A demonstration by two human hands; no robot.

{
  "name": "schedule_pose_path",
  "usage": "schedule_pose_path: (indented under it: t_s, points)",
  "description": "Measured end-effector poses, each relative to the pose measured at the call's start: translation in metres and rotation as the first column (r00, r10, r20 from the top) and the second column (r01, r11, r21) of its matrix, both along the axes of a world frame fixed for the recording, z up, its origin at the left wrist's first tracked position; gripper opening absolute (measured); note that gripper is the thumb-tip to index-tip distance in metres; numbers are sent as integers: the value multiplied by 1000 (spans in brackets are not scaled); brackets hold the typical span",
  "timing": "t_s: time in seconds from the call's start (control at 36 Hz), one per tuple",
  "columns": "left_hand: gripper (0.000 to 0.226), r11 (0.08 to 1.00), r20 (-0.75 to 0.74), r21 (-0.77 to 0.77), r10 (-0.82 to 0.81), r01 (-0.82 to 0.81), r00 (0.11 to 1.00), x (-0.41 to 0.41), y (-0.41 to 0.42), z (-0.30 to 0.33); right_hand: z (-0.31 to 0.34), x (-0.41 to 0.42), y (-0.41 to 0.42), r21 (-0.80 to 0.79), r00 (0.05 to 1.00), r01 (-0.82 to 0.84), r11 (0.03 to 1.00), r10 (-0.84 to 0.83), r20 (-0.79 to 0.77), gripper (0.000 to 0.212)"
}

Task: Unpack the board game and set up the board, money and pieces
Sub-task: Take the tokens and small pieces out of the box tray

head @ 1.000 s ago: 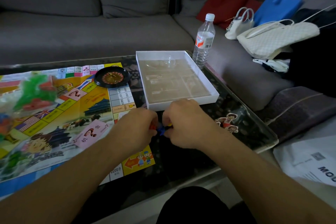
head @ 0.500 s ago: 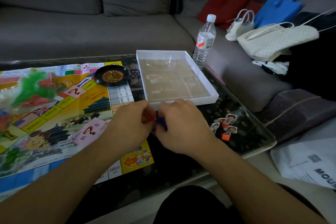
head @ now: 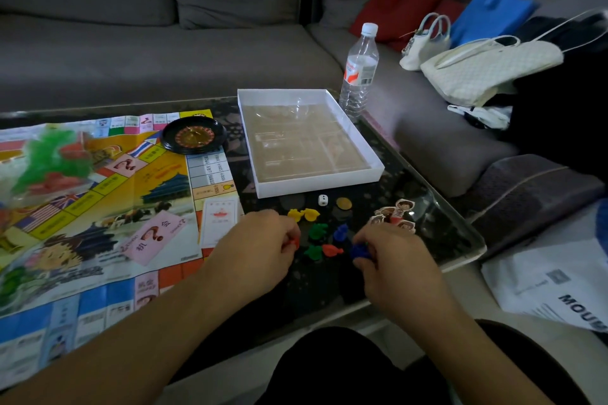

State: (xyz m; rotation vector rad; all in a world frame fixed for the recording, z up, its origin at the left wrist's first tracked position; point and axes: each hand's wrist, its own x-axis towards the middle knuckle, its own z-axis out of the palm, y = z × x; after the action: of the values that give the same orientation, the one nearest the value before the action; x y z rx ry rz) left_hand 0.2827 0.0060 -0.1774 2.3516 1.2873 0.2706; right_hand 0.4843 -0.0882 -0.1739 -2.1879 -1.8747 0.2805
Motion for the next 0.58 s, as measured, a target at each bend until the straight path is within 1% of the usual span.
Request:
schedule_pose_path:
  t_s: [0.11,0.28,0.36,0.44,0.58]
  points:
    - [20,1000,14,10,16,-16,1000,4,0,1,-9,-8,2,-45,1000,22,999,-23,-20,28]
    - [22,1000,55,-10,22,-22,998,11,1,-2,-21,-9,7,41,997,69,997,-67,-48,25]
    - [21,999,114,-32,38,-34,993,11,1,-6,-24,-10,8,74,996,72,995,-68,-52,25]
    - [23,998,141,-51,46,-39,989,11,1,-10,-25,-11,7,120,996,73,990,-66,-68,24]
    - [28,998,153,-56,34,-25,988,9,0,-13,-26,-12,4,140,993,81,987,-67,-99,24]
